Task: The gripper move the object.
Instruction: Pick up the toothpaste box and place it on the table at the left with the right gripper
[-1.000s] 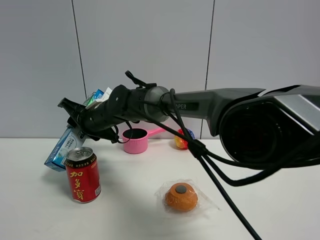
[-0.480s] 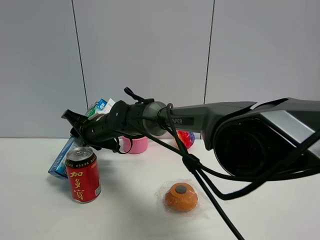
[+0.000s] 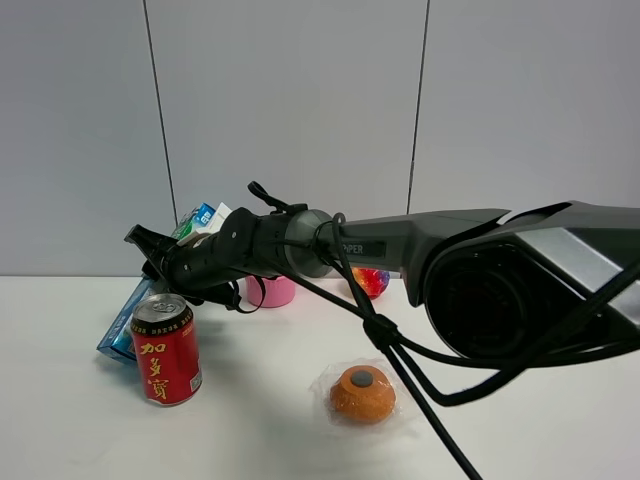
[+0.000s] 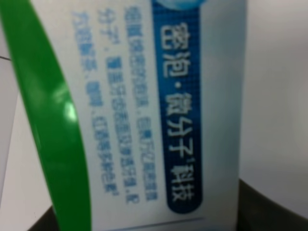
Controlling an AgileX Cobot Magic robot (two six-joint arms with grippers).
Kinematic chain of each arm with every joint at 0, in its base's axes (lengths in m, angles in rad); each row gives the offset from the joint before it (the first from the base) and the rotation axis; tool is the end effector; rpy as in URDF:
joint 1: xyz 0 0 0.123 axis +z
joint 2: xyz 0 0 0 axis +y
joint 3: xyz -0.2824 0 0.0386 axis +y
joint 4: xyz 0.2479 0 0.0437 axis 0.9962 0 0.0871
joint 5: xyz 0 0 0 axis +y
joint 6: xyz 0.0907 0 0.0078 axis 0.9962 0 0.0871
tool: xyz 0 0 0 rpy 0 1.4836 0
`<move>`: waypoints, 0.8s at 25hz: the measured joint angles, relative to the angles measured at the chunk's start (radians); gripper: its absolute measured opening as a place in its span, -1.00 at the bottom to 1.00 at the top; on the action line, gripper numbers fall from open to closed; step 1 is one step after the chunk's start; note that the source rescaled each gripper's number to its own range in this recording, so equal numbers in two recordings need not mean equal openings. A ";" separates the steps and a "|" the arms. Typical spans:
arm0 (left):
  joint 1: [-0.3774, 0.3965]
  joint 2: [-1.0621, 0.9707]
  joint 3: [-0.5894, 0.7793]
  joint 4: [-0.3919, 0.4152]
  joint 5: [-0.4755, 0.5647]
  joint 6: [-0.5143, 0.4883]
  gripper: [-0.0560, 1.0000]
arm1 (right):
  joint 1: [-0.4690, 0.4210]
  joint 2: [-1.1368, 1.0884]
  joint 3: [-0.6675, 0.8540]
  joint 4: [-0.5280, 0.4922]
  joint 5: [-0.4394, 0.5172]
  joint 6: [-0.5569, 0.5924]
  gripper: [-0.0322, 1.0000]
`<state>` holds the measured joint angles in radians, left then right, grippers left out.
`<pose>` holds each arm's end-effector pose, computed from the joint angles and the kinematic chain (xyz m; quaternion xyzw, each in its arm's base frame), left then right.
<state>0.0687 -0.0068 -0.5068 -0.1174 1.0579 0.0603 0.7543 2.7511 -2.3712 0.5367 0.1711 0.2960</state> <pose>-0.0062 -0.0097 0.2797 -0.0010 0.8475 -0.0245 0.5303 0.4349 0.4196 0.1047 0.0070 0.8439 0.4062 0.3504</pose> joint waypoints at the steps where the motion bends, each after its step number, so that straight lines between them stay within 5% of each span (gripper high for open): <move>1: 0.000 0.000 0.000 0.000 0.000 0.000 1.00 | 0.000 0.000 0.000 0.000 0.000 0.000 -0.94; 5: 0.000 0.000 0.000 0.000 0.000 0.000 1.00 | 0.000 0.000 0.000 0.000 0.000 0.000 -0.87; 11: 0.000 0.000 0.000 0.000 0.000 0.000 1.00 | 0.000 0.000 -0.001 0.000 -0.024 0.000 -0.37; 20: 0.000 0.000 0.000 0.000 0.000 0.000 1.00 | 0.000 0.000 -0.006 0.000 -0.027 0.000 -0.05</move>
<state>0.0687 -0.0068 -0.5068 -0.1174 1.0579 0.0603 0.7543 2.7511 -2.3775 0.5367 0.1437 0.2960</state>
